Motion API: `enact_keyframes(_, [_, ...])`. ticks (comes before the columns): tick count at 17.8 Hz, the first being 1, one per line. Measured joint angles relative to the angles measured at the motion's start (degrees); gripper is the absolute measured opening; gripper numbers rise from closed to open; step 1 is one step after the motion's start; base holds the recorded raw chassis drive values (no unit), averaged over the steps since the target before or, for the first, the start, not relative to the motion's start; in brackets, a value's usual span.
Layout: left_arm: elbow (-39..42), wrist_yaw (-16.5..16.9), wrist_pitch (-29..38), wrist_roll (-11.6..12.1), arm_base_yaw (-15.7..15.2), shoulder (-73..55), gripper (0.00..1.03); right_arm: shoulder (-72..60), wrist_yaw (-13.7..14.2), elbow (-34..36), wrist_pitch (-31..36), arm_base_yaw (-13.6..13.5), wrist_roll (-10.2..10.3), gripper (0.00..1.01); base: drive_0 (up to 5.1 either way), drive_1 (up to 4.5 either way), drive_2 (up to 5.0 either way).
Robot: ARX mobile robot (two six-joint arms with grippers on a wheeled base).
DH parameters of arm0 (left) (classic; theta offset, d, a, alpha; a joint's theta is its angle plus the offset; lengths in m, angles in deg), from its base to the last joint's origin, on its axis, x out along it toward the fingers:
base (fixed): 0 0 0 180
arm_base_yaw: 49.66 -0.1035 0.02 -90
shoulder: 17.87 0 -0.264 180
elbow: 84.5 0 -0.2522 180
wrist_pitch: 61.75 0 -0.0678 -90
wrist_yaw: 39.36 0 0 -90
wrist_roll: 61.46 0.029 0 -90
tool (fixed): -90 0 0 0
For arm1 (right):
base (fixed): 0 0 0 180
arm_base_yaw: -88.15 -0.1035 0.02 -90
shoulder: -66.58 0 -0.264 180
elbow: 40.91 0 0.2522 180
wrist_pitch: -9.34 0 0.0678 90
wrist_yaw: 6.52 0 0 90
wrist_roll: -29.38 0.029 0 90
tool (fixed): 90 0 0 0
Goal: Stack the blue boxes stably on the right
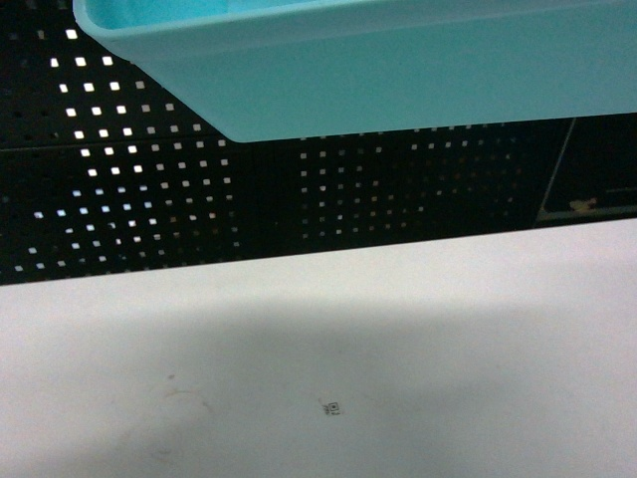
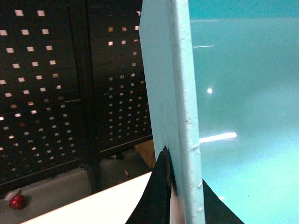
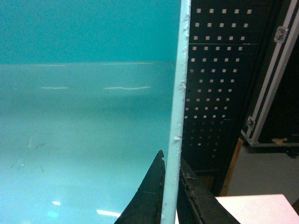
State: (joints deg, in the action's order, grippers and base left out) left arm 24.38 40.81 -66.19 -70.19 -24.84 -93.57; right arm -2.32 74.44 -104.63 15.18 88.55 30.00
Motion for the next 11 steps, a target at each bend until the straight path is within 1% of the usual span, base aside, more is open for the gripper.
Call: enact_keyframes(11, [0.0, 0.0, 0.0, 0.0, 0.0, 0.0, 0.02, 0.0, 0.0, 0.0, 0.0, 0.0, 0.0, 0.07, -1.4, -1.39, -1.4])
